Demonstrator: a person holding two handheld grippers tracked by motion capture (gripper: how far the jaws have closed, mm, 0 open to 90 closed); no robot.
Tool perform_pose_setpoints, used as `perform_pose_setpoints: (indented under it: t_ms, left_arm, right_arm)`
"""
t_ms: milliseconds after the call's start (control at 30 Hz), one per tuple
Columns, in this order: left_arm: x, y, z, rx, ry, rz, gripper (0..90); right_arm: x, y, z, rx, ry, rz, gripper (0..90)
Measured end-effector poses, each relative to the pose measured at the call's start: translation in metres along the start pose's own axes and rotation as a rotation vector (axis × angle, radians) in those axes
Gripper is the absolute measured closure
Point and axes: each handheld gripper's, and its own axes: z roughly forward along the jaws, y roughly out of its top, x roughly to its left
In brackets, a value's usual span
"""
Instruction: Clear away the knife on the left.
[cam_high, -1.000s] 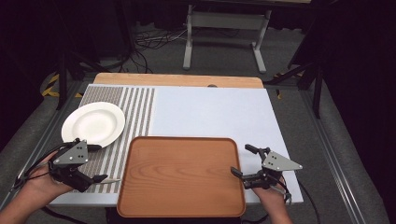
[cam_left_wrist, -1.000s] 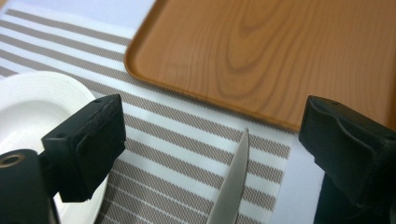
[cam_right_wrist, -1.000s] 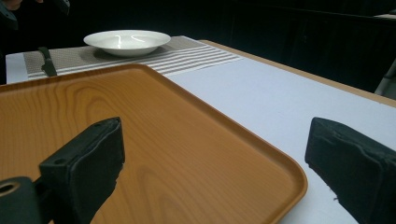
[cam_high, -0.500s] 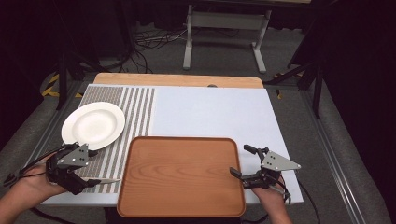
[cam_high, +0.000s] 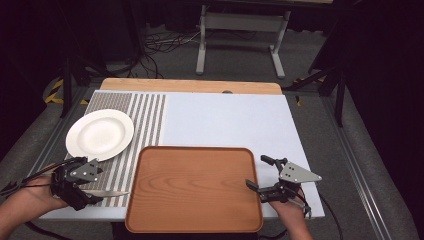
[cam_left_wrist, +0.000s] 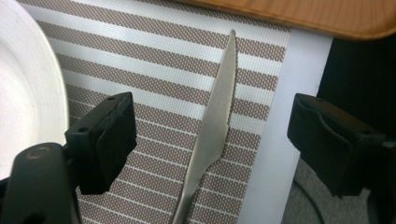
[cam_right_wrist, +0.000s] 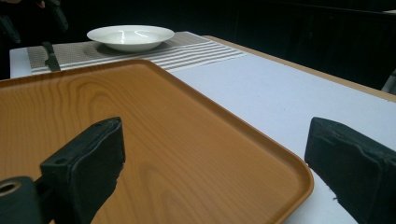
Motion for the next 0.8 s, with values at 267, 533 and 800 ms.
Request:
perform_pose_setpoints:
  t_ms: [267,533,800]
  left_arm:
    - [0.004,-0.004,0.007,0.086,-0.032,0.007,21.1]
    - [0.012,-0.012,0.010,0.150,-0.079,0.009,27.8]
    - [0.019,-0.022,0.016,0.224,-0.089,0.048,36.8]
  right_arm:
    - [-0.002,-0.001,0.001,0.006,0.007,-0.002,5.7]
    - [-0.001,-0.001,0.002,0.010,0.018,-0.007,5.9]
    - [-0.001,-0.002,0.004,0.018,0.026,-0.008,5.9]
